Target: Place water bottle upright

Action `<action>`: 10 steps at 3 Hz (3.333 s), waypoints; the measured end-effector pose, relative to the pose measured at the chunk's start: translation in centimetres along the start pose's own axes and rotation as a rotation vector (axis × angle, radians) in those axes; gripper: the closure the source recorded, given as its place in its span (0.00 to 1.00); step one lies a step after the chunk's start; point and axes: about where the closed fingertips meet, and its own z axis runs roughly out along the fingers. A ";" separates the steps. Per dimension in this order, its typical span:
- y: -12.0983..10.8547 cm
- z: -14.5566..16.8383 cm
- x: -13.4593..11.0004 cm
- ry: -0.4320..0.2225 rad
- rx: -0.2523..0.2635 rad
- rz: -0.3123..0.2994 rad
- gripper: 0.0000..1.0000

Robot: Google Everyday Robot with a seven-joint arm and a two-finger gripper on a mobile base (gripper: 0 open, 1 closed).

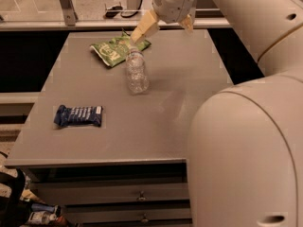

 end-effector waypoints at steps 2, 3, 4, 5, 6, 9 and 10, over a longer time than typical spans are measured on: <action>3.7 4.2 -1.6 0.083 -0.043 -0.019 0.00; 4.5 5.2 -2.0 0.101 -0.057 -0.025 0.00; 4.3 6.5 -1.7 0.127 -0.071 -0.004 0.00; 3.5 8.5 -1.2 0.184 -0.050 0.036 0.00; 2.9 9.5 -1.0 0.206 -0.038 0.061 0.00; 3.2 10.9 -1.6 0.243 0.027 0.067 0.00; 3.3 11.0 -1.6 0.253 0.051 0.078 0.00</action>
Offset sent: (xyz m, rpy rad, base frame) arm 0.0021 0.0523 -0.0332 -0.0199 0.1423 0.0519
